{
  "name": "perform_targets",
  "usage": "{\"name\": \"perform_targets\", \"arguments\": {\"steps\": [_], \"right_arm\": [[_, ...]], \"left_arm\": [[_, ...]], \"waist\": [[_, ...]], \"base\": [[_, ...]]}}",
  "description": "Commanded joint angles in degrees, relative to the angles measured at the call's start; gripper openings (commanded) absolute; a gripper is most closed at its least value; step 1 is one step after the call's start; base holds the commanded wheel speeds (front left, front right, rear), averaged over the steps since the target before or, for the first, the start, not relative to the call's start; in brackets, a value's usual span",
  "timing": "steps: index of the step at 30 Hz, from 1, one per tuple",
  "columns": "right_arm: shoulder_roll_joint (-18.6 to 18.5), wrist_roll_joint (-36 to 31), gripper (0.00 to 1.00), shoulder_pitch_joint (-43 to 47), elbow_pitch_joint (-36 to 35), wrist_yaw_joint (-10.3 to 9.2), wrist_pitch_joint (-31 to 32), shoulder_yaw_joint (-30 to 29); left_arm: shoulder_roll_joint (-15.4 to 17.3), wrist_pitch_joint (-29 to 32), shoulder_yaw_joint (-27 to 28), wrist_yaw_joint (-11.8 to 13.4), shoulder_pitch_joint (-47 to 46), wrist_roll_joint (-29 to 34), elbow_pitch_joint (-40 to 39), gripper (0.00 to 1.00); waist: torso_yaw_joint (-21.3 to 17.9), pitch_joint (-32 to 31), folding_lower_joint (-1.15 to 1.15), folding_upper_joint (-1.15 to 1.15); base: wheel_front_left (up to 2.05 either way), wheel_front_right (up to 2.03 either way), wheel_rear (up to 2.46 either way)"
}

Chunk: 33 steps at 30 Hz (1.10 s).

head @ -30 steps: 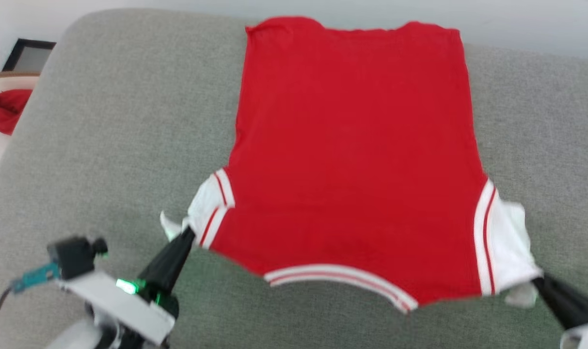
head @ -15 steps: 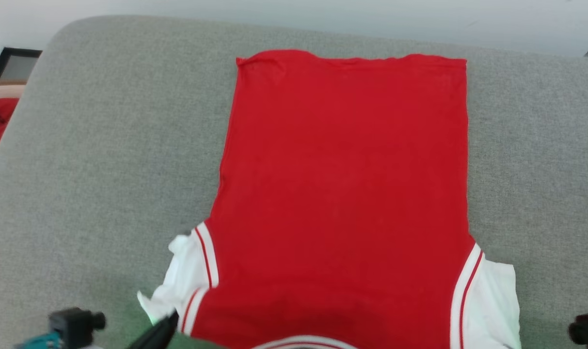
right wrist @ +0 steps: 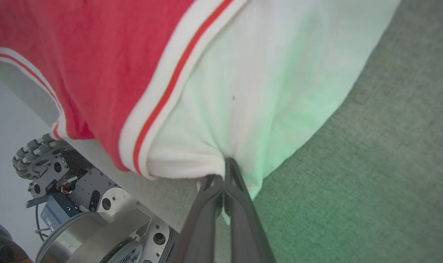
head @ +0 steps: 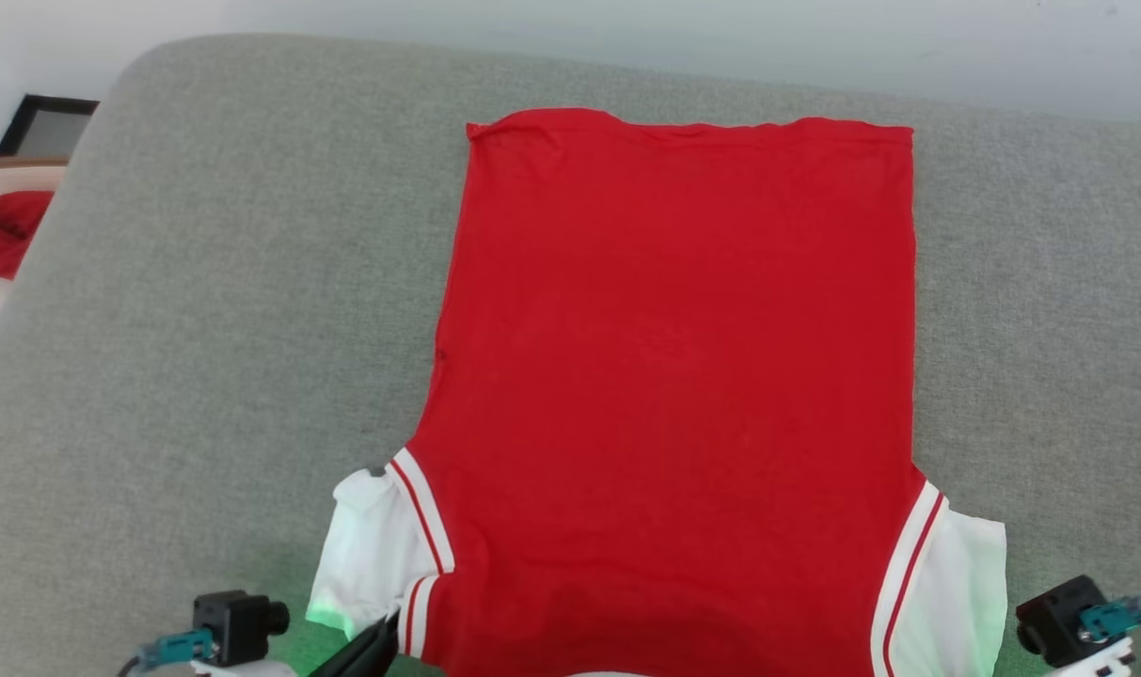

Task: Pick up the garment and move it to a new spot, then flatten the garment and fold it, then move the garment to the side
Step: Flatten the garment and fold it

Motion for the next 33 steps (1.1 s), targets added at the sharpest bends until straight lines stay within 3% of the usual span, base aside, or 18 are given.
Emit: {"name": "perform_targets", "arguments": {"steps": [1,9,11,12,17,23,26,28,29,33], "right_arm": [[-0.4,-0.7,0.00,-0.6,2.2,-0.06,-1.2,2.0],[-1.2,-0.5,0.03,-3.3,8.2,-0.08,-6.2,7.0],[-1.4,-0.4,0.45,-3.7,8.5,-0.09,-7.7,7.1],[-1.2,-0.3,1.00,-4.0,8.5,-0.10,-8.5,6.0],[-0.2,2.6,1.00,-3.7,4.6,-0.06,-8.2,0.6],[-1.6,11.3,1.00,-3.5,-7.9,-0.03,0.1,-8.1],[-1.3,13.8,1.00,-6.1,-10.5,-0.03,2.3,-12.3],[-0.2,14.7,1.00,-13.3,-10.5,-0.03,5.0,-17.4],[-0.2,14.7,1.00,-13.3,-10.5,-0.03,5.0,-17.4],[1.9,9.8,1.00,-29.3,-3.8,-0.03,7.1,-18.0]], "left_arm": [[-0.8,-0.1,-0.8,0.1,-0.8,0.3,1.0,0.00],[-1.4,-0.6,-2.8,0.1,-1.7,-0.7,2.9,0.00],[-1.2,-0.7,-3.1,0.1,-1.6,-0.5,3.2,0.00],[-1.2,-0.8,-3.1,0.1,-1.6,-0.8,3.1,0.00],[-0.5,-1.3,-2.6,0.1,-1.7,-0.5,1.7,0.00],[-0.4,-1.5,-1.3,0.1,-3.5,1.7,-0.8,0.00],[-0.7,-1.5,-1.1,0.1,-4.3,2.5,-1.6,0.00],[-1.2,-1.5,-0.8,0.1,-5.6,3.4,-2.8,0.00],[-1.2,-1.5,-0.8,0.1,-5.6,3.4,-2.8,0.00],[-1.9,-1.5,-1.1,0.1,-7.7,4.7,-4.1,0.00]], "waist": [[0.3,-0.2,0.00,0.00],[-0.4,-1.0,0.00,0.00],[-0.9,-1.2,0.00,0.00],[-1.1,-1.3,0.00,0.00],[-1.8,-1.0,0.00,0.00],[-0.8,1.3,0.00,0.00],[-0.1,2.3,0.00,0.00],[0.8,4.2,0.00,0.00],[0.8,4.2,0.00,0.00],[2.3,7.4,0.00,0.00]], "base": [[0.00,0.00,0.00],[0.00,0.00,0.00],[0.00,0.00,0.00],[0.00,0.00,0.00],[0.00,0.00,0.00],[0.00,0.00,0.00],[0.00,0.00,0.00],[0.00,0.00,0.00],[0.00,0.00,0.00],[0.00,0.00,0.00]]}}
